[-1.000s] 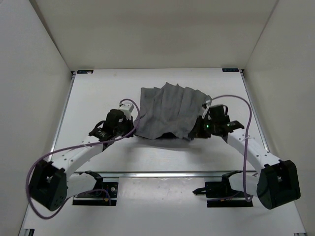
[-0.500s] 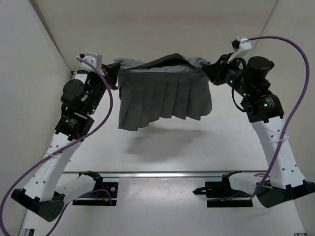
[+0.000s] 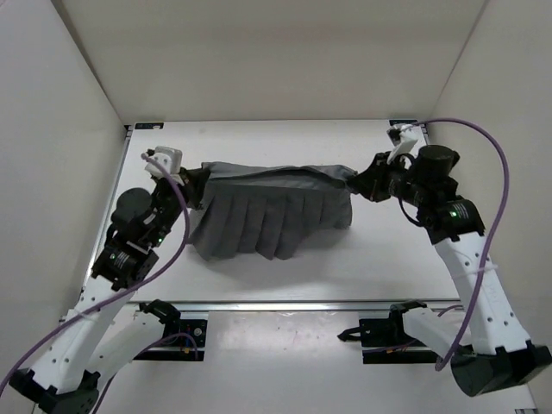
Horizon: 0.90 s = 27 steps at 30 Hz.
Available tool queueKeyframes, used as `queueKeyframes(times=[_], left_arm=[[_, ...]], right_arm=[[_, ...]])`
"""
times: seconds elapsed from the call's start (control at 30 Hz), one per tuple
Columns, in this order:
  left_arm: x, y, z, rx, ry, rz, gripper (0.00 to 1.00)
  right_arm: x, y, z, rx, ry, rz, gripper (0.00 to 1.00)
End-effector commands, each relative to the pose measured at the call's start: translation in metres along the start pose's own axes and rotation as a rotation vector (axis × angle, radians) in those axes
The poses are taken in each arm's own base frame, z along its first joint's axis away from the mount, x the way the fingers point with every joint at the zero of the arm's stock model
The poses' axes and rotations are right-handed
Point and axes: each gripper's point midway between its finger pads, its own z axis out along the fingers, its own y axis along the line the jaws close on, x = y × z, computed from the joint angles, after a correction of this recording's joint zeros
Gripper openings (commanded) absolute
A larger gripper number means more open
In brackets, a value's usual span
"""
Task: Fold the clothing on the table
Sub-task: Flatten the skirt out
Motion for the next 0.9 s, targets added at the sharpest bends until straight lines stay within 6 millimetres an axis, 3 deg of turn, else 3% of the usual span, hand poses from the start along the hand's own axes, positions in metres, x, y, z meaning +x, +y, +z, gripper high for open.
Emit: queueKeyframes(times=[0.0, 0.07, 0.1, 0.17, 0.23, 0.27, 0.33, 0.37, 0.4, 0.43, 0.5, 0.57, 0.63, 0.67, 0.7, 0.77, 0.8, 0.87], left_arm=[[0.001, 0.034, 0.020, -0.155, -0.009, 0.022, 0.00], [0.014, 0.037, 0.040, -0.155, 0.025, 0.049, 0.00], [0.017, 0.040, 0.055, -0.157, 0.035, 0.056, 0.00], [0.023, 0.045, 0.079, -0.151, 0.051, 0.061, 0.00], [0.010, 0.049, 0.112, -0.146, 0.018, 0.062, 0.00], [0.001, 0.050, 0.128, -0.144, 0.004, 0.077, 0.00], [-0.017, 0.054, 0.152, -0.153, -0.014, 0.098, 0.00], [-0.009, 0.053, 0.166, -0.146, 0.013, 0.107, 0.00], [-0.032, 0.048, 0.172, -0.136, -0.029, 0.112, 0.00], [-0.039, 0.046, 0.179, -0.132, -0.043, 0.113, 0.00], [-0.049, 0.041, 0.180, -0.123, -0.084, 0.114, 0.00], [-0.045, 0.040, 0.172, -0.127, -0.098, 0.113, 0.00], [-0.025, 0.045, 0.165, -0.134, -0.063, 0.104, 0.00], [-0.005, 0.048, 0.157, -0.138, -0.026, 0.103, 0.00], [-0.007, 0.050, 0.144, -0.149, -0.037, 0.105, 0.00], [0.047, 0.048, 0.115, -0.162, 0.060, 0.142, 0.00], [0.052, 0.041, 0.095, -0.162, 0.077, 0.142, 0.00], [0.094, 0.033, 0.062, -0.158, 0.211, 0.076, 0.00]], right_arm=[[0.001, -0.033, 0.023, 0.121, 0.022, -0.046, 0.00], [-0.002, -0.047, 0.045, 0.108, 0.064, -0.024, 0.00], [-0.013, -0.048, 0.050, 0.101, 0.047, -0.034, 0.00], [-0.023, -0.069, 0.076, 0.126, 0.061, -0.049, 0.00], [-0.072, -0.074, 0.084, 0.148, -0.012, -0.110, 0.00], [-0.074, -0.084, 0.098, 0.161, 0.010, -0.104, 0.00], [-0.136, -0.079, 0.098, 0.167, -0.087, -0.165, 0.00], [-0.141, -0.086, 0.106, 0.180, -0.082, -0.161, 0.00], [-0.160, -0.087, 0.107, 0.177, -0.117, -0.169, 0.00], [-0.178, -0.078, 0.102, 0.165, -0.164, -0.178, 0.00], [-0.185, -0.077, 0.100, 0.154, -0.184, -0.181, 0.00], [-0.177, -0.077, 0.101, 0.160, -0.171, -0.192, 0.00], [-0.146, -0.086, 0.101, 0.193, -0.109, -0.176, 0.00], [-0.136, -0.087, 0.100, 0.192, -0.098, -0.171, 0.00], [-0.108, -0.088, 0.100, 0.176, -0.064, -0.149, 0.00], [-0.023, -0.100, 0.097, 0.186, 0.067, -0.066, 0.00], [-0.008, -0.092, 0.087, 0.186, 0.076, -0.062, 0.00], [0.042, -0.074, 0.063, 0.181, 0.144, -0.019, 0.00]])
